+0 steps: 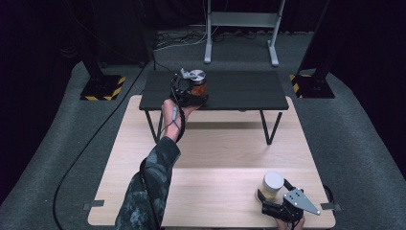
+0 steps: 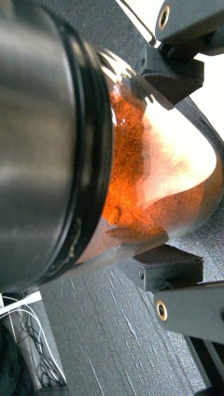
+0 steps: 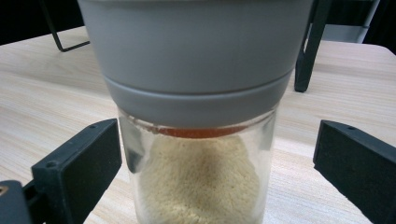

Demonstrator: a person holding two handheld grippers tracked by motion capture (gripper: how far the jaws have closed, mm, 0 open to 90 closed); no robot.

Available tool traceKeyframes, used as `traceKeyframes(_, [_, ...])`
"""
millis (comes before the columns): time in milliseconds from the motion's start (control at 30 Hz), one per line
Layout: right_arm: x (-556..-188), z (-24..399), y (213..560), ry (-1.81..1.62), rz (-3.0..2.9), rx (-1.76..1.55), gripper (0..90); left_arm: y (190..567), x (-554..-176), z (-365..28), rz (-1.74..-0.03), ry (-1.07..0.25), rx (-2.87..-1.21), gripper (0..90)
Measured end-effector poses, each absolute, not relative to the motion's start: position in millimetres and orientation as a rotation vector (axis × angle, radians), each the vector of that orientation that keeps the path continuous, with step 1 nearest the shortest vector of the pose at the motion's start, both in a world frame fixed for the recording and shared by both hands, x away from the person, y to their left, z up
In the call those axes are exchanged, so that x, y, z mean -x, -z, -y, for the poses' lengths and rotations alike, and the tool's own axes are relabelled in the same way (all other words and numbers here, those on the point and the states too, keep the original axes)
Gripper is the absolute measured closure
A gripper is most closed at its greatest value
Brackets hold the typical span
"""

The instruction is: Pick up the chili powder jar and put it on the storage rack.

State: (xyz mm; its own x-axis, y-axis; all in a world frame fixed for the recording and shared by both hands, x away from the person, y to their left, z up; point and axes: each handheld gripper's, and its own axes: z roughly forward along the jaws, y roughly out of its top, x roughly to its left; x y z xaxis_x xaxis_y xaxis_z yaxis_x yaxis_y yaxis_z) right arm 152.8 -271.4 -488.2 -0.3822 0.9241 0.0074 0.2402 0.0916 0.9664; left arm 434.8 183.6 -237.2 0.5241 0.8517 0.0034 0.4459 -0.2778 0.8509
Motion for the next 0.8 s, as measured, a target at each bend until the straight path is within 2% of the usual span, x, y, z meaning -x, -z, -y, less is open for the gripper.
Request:
traceKeyframes(633, [-152.5,271.2,488.3,-1.325,-1.714,-1.154,0.0,235.1,-433.9,-182.1,-1.072,-0.600,-1.915,30.5])
traceKeyframes(667, [-152.5,271.2,488.3,-1.325,-1.714,-1.155,0.0,234.2,-434.0,-182.2,-1.067,-0.600,-1.923,29.2])
traceKeyframes(800, [-152.4,271.1,488.4,-1.325,-1.713,-1.154,0.0,229.8,-432.2,-184.8,-1.078,-0.577,-1.940,11.7])
